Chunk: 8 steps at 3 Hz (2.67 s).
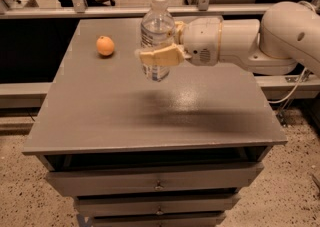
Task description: Move blue plastic bottle near orange
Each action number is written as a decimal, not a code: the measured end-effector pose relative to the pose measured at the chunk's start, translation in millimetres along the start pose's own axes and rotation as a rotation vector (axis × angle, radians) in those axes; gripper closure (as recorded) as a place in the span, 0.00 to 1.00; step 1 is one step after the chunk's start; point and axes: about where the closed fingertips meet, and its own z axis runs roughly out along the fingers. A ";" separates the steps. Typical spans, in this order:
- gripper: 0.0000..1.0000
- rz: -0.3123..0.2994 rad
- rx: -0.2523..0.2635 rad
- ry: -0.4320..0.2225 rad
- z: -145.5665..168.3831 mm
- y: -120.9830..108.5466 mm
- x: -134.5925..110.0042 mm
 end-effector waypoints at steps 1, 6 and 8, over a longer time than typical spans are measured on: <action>1.00 -0.047 0.023 -0.023 37.4 -49.9 -9.4; 1.00 -0.004 0.046 -0.015 150.2 -170.7 26.6; 0.82 0.038 0.050 0.015 162.9 -179.2 48.5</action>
Offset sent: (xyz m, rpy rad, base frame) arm 0.1795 0.0534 0.0211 0.0004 -0.1326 -0.0565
